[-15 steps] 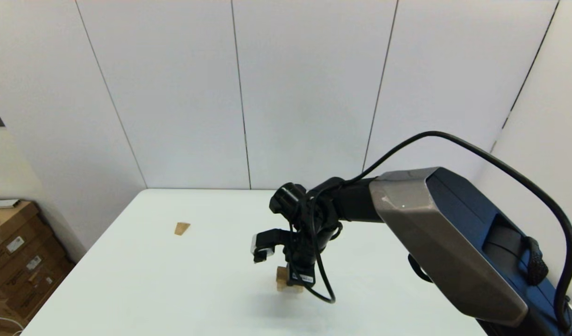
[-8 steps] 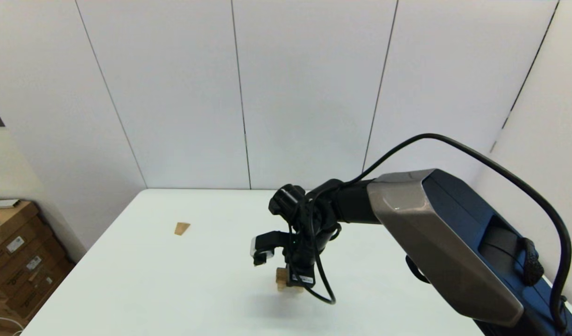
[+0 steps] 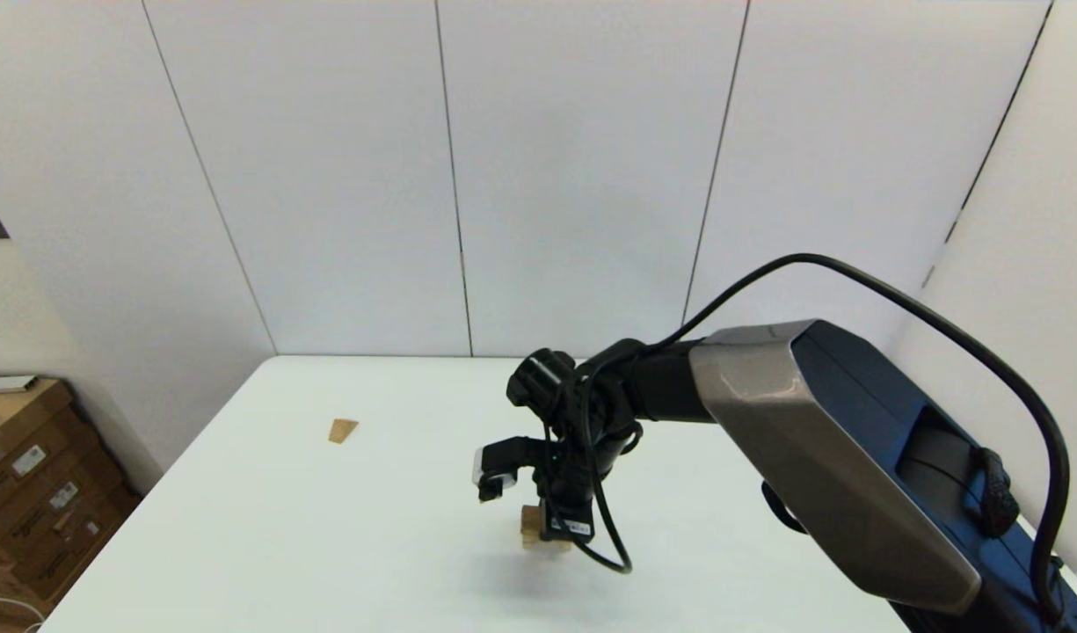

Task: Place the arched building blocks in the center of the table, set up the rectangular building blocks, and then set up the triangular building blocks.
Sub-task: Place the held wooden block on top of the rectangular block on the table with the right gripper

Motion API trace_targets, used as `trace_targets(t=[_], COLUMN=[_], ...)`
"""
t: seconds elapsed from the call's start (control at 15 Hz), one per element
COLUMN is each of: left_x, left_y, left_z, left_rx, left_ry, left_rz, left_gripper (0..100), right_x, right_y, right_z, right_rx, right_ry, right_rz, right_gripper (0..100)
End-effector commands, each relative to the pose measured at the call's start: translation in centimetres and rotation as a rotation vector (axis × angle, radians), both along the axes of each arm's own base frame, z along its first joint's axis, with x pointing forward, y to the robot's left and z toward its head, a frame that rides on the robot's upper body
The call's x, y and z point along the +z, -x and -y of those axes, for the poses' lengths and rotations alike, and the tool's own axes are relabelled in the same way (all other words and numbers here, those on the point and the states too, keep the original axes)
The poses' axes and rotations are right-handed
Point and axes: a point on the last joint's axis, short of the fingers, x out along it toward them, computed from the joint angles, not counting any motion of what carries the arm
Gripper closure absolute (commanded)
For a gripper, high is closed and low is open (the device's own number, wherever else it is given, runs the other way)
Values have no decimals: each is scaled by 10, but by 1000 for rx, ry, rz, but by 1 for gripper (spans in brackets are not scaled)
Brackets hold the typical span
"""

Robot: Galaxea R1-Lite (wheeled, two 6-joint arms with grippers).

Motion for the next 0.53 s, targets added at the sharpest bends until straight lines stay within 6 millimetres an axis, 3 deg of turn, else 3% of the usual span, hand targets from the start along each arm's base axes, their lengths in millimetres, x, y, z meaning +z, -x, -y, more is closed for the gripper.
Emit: trace_targets(t=[0.07,0.53], left_x=[0,0], left_y=[0,0], left_z=[0,0], left_rx=[1,1], left_ry=[0,0], left_rz=[-1,-1], left_gripper=[0,0], right_x=[2,5], right_y=[1,2], right_z=[0,0], right_rx=[7,7], right_ry=[0,-2], right_rz=[0,4], right_gripper=[100,100])
